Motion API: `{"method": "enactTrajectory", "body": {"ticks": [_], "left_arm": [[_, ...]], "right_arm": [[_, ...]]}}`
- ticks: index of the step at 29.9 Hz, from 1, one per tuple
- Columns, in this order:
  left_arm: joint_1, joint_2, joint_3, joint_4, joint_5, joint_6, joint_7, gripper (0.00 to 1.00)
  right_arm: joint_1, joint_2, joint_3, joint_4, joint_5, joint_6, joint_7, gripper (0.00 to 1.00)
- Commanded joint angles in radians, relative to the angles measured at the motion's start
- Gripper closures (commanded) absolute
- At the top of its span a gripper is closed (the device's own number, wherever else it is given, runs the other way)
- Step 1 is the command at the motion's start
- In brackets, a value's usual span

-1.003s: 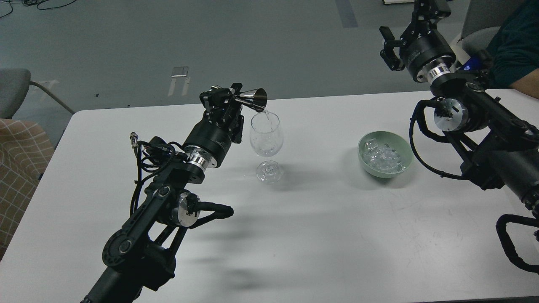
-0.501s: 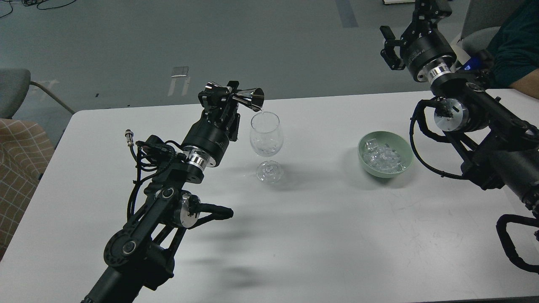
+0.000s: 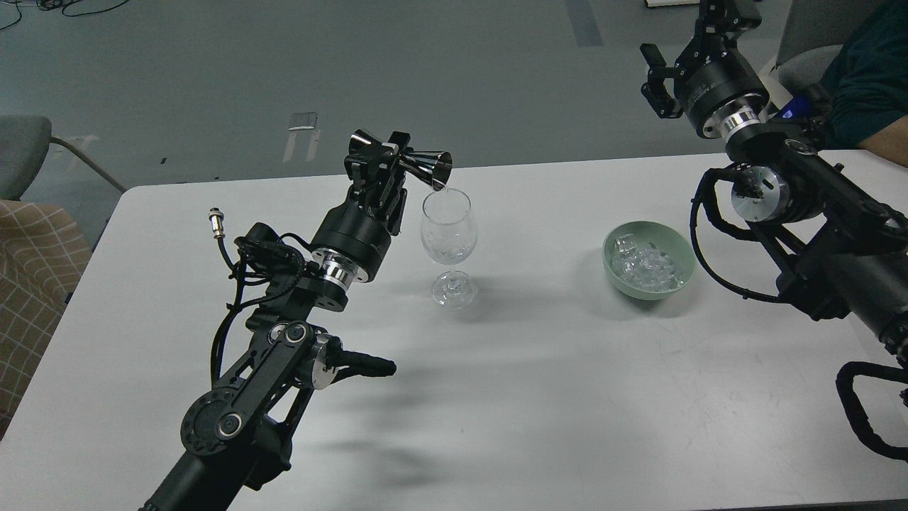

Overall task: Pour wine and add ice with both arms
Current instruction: 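Turn the jigger upright and move it back from the glass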

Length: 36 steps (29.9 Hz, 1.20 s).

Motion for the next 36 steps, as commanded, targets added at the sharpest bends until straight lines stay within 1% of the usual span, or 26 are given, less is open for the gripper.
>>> {"method": "enactTrajectory", "body": {"ticks": [1, 3, 5, 6, 11, 15, 18, 19, 20, 22, 23, 24, 25, 26, 28, 29, 30, 31, 32, 33, 36], "left_arm": [[-0.001, 0.0, 0.0, 0.002, 0.019, 0.019, -0.006, 0.97], [-0.001, 0.0, 0.0, 0.008, 0.031, 0.028, -0.011, 0.97], [-0.001, 0.0, 0.0, 0.02, 0.069, 0.037, -0.038, 0.97], [-0.001, 0.0, 0.0, 0.02, 0.077, 0.039, -0.043, 0.97], [0.0, 0.0, 0.002, 0.02, 0.121, 0.048, -0.051, 0.97], [0.0, 0.0, 0.02, 0.021, 0.154, 0.063, -0.074, 0.97], [-0.001, 0.0, 0.048, 0.02, 0.149, 0.07, -0.072, 0.97], [-0.001, 0.0, 0.04, 0.015, 0.133, 0.071, -0.055, 0.97], [-0.001, 0.0, 0.034, 0.014, 0.125, 0.071, -0.048, 0.97], [-0.004, 0.0, 0.019, 0.006, 0.048, 0.071, 0.006, 0.97], [-0.007, 0.0, 0.011, 0.005, -0.005, 0.073, 0.035, 0.97], [-0.016, 0.0, -0.015, -0.002, -0.141, 0.073, 0.085, 0.97], [-0.024, 0.0, -0.045, -0.014, -0.27, 0.074, 0.119, 0.97], [-0.027, 0.0, -0.059, -0.02, -0.324, 0.076, 0.133, 0.97], [-0.038, 0.0, -0.128, -0.043, -0.467, 0.09, 0.178, 0.97], [-0.038, 0.0, -0.128, -0.043, -0.467, 0.09, 0.178, 0.97], [-0.038, 0.0, -0.159, -0.06, -0.511, 0.102, 0.208, 0.97], [-0.038, 0.0, -0.173, -0.067, -0.532, 0.109, 0.225, 0.97], [-0.036, 0.0, -0.199, -0.081, -0.577, 0.122, 0.254, 0.97], [-0.03, 0.0, -0.232, -0.09, -0.63, 0.134, 0.273, 0.97], [-0.019, 0.0, -0.298, -0.103, -0.743, 0.166, 0.287, 0.97]], "right_arm": [[0.0, 0.003, 0.0, 0.0, 0.0, 0.0, 0.0, 0.0], [0.0, 0.003, 0.0, 0.002, 0.0, 0.0, 0.0, 0.0], [-0.002, 0.003, 0.0, 0.0, 0.0, 0.0, 0.0, 0.0], [-0.003, 0.003, 0.0, 0.001, 0.0, 0.0, 0.0, 0.0], [-0.005, 0.003, 0.0, 0.002, 0.0, 0.0, 0.0, 0.0], [-0.006, 0.003, 0.0, 0.002, 0.0, 0.0, 0.0, 0.0], [-0.006, 0.003, 0.0, 0.002, 0.0, 0.0, 0.0, 0.0], [-0.006, 0.003, 0.0, 0.002, 0.0, 0.0, 0.0, 0.0], [-0.006, 0.003, 0.0, 0.002, 0.0, 0.0, 0.0, 0.0], [-0.006, 0.0, 0.0, 0.008, 0.0, 0.0, 0.0, 0.0], [-0.006, -0.002, 0.0, 0.011, 0.0, 0.0, 0.0, 0.0], [-0.006, -0.005, 0.0, 0.012, 0.0, -0.002, 0.0, 0.0], [-0.006, -0.006, 0.0, 0.012, 0.0, -0.002, 0.0, 0.0], [-0.006, -0.008, 0.0, 0.012, 0.0, -0.003, 0.0, 0.0], [-0.008, -0.017, 0.0, 0.017, 0.0, -0.005, 0.0, 0.0], [-0.008, -0.017, 0.0, 0.017, 0.0, -0.005, 0.0, 0.0], [-0.011, -0.017, 0.0, 0.02, 0.0, -0.006, 0.0, 0.0], [-0.013, -0.017, 0.001, 0.021, 0.0, -0.006, 0.0, 0.0], [-0.014, -0.018, 0.0, 0.024, 0.0, -0.008, 0.0, 0.0], [-0.014, -0.018, 0.001, 0.023, 0.0, -0.008, 0.0, 0.0], [-0.016, -0.018, 0.001, 0.025, 0.0, -0.008, 0.0, 0.0]]}}
